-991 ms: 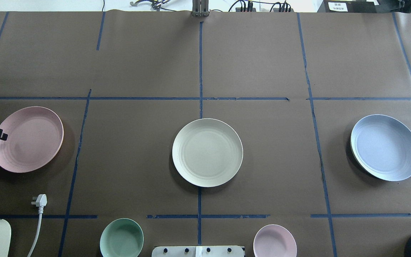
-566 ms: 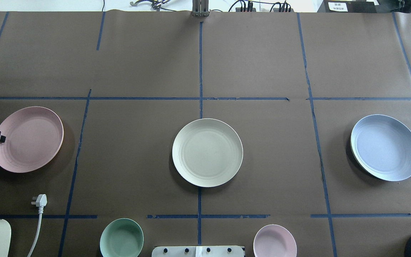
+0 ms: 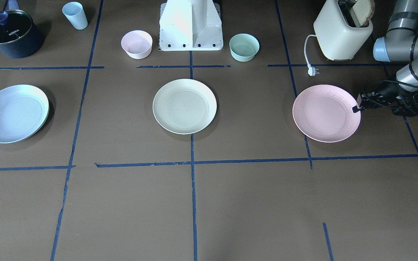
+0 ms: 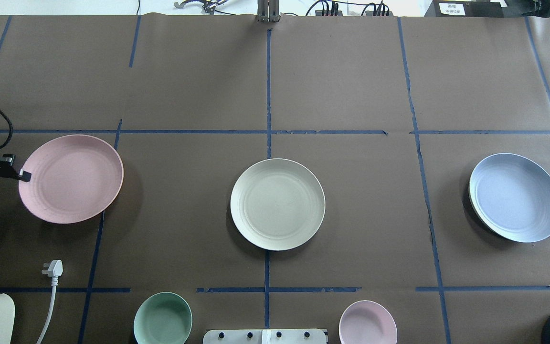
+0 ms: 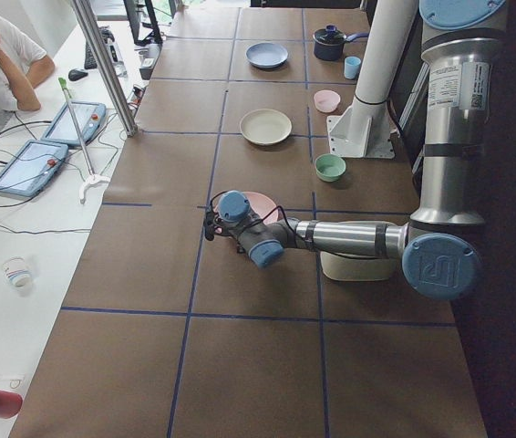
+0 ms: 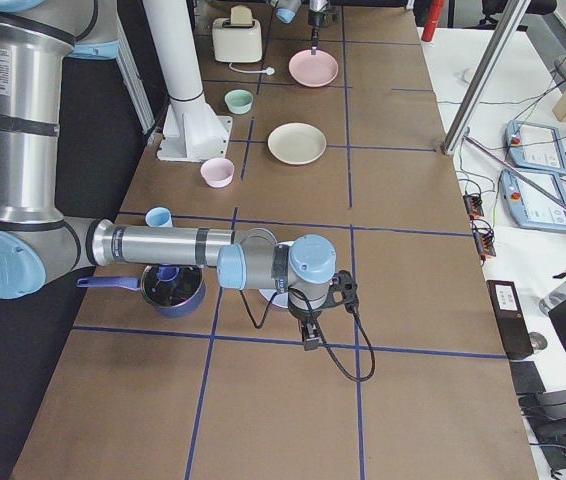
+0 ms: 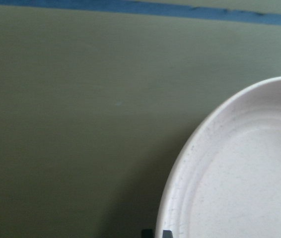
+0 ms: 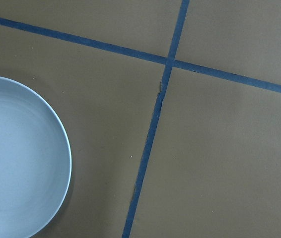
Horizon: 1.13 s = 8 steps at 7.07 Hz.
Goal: Stack three plates with pink and blue
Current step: 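Move the left gripper to the rim of the pink plate and grasp it, then carry the pink plate with the left gripper onto the cream plate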
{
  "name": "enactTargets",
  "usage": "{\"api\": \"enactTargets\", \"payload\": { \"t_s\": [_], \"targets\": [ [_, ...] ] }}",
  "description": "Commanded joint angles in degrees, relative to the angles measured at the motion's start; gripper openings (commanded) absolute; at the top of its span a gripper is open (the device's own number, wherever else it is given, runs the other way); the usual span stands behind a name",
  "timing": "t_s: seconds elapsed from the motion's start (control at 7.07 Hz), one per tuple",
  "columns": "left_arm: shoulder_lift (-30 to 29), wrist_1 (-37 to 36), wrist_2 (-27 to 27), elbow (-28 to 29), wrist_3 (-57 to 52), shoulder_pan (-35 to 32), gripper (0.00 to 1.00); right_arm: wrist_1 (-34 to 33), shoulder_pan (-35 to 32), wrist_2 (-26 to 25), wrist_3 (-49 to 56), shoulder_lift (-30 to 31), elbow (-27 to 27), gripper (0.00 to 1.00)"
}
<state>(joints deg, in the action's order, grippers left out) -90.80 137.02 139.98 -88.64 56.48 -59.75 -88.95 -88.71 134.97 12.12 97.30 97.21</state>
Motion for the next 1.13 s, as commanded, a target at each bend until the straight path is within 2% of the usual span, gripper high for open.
{"api": "enactTargets", "payload": {
  "t_s": [0.0,0.14,0.28,0.57,0.71,0.99],
  "targets": [
    [-10.92,-0.26,0.39,-2.86,17.54,1.64,0.00,0.00,-0.06,0.03,0.01,0.00,0.09,1.00],
    [-14.72,-0.35,-0.14,-3.29,22.66,5.57,0.00,0.00,-0.06,0.03,0.01,0.00,0.00,1.00],
    [-18.07,-1.04,-3.62,-3.82,27.24,9.44,0.00,0.00,-0.06,0.03,0.01,0.00,0.09,1.00],
    [-22.74,-10.59,-17.57,-7.85,29.57,21.90,0.00,-0.08,-0.06,0.12,-0.08,0.00,0.00,1.00],
    [-25.02,-13.15,-21.63,-7.78,29.66,26.22,0.00,-0.09,-0.06,0.12,-0.08,0.00,0.00,1.00],
    [-28.38,-16.51,-25.44,-6.90,29.66,31.70,0.00,-0.09,0.03,0.12,-0.08,0.00,-0.17,1.00]
  ]
}}
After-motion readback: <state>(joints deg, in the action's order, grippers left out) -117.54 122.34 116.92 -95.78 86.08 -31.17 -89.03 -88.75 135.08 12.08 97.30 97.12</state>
